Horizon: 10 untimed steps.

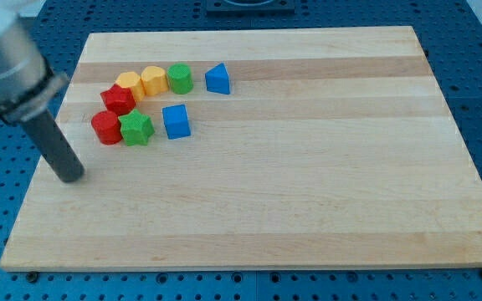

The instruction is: Move the red circle into the red star

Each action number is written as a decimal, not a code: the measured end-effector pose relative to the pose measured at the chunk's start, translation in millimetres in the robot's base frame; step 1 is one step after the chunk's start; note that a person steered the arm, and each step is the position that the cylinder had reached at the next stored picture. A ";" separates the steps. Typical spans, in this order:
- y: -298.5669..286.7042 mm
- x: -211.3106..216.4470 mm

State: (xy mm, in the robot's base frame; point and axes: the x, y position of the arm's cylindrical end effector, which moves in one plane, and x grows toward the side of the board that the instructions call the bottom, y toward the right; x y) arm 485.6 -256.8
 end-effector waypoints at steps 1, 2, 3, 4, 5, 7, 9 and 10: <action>10.2 -46.6; 20.5 -52.2; 20.5 -56.2; 21.7 -68.2; 20.5 -69.4; 19.0 -8.3; 179.8 25.5; 275.6 -19.1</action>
